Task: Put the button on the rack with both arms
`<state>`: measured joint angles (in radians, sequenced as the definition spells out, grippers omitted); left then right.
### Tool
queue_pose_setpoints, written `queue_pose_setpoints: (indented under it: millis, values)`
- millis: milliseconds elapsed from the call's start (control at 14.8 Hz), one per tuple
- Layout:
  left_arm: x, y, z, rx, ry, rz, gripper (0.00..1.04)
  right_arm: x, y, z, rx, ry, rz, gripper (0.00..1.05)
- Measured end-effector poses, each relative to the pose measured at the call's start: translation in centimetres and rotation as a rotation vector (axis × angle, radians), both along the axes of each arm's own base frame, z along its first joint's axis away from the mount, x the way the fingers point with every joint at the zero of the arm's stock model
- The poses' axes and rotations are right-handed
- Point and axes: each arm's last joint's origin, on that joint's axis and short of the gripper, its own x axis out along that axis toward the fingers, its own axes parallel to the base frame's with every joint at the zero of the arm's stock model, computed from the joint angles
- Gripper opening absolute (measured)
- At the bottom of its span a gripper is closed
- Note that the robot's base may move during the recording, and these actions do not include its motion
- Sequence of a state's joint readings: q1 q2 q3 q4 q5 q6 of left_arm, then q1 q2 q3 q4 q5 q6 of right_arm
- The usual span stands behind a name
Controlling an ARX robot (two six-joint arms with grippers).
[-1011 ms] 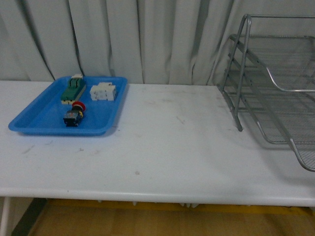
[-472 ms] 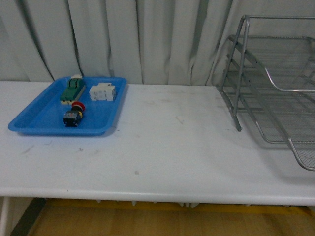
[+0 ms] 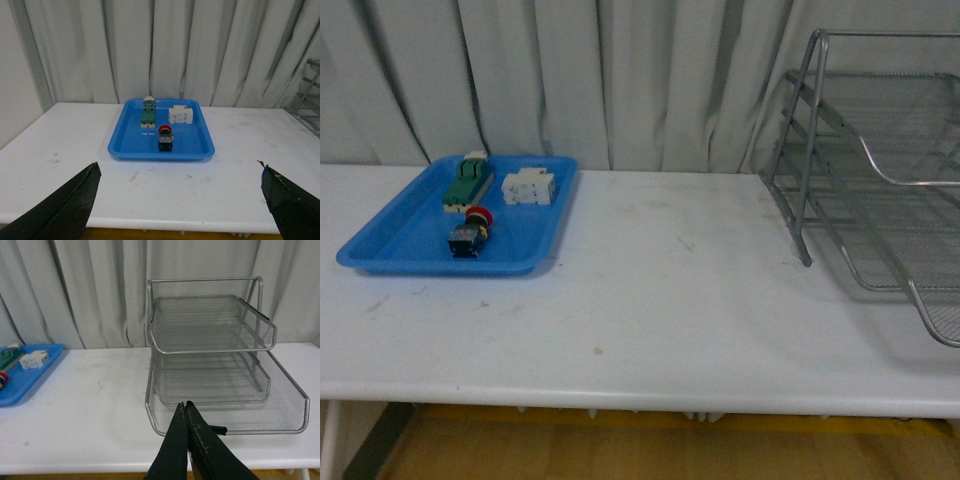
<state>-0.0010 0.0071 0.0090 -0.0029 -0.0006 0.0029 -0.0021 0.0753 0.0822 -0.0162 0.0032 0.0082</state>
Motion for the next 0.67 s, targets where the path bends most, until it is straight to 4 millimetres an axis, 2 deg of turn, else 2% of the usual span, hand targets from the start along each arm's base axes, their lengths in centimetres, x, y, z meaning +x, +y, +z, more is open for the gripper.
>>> queue_pose_setpoints:
  millis: [404,472,674]
  values:
    - [0.0,0.0,0.0,0.0,0.0,0.0,0.98,-0.1,0.0,-1.0,-0.002,-0.019,0.005,0.02]
    - [0.0,0.0,0.0,0.0,0.0,0.0,0.98,-0.1,0.0,-1.8,-0.002,-0.006,0.006,0.02]
    - [0.0,0.0,0.0,0.0,0.0,0.0,0.98,-0.1,0.0,-1.8,-0.002,-0.012,0.005,0.02]
